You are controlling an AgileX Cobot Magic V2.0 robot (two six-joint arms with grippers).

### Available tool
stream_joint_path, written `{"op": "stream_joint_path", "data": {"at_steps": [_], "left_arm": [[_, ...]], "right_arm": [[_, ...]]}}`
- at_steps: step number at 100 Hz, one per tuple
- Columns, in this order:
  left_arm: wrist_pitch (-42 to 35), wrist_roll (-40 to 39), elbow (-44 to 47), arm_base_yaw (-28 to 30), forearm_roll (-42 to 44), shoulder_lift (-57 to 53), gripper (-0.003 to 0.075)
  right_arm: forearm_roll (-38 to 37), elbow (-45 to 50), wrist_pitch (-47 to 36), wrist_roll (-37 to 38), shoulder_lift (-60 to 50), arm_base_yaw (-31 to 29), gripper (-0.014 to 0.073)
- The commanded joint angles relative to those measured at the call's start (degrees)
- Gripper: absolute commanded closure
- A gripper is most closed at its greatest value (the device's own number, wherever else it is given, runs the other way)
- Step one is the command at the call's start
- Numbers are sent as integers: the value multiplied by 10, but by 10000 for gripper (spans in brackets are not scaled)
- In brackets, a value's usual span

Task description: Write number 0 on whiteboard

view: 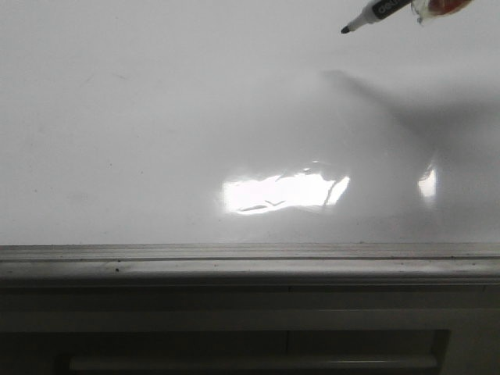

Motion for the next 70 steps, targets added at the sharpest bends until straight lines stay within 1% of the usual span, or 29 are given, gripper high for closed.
{"op": "stream_joint_path", "data": {"at_steps": [1, 18, 54, 70], "left_arm": [[-40, -6, -12, 1, 11, 8, 740], [-40, -6, -12, 1, 11, 8, 740], [-40, -6, -12, 1, 11, 8, 740], [-40, -6, -12, 1, 12, 8, 740]], "right_arm": [[-3, -21, -29, 3, 3, 1, 638], [-19, -21, -28, 3, 19, 1, 638], [-21, -21, -26, 3, 55, 1, 638], [-26, -21, -26, 3, 63, 31, 638]]}}
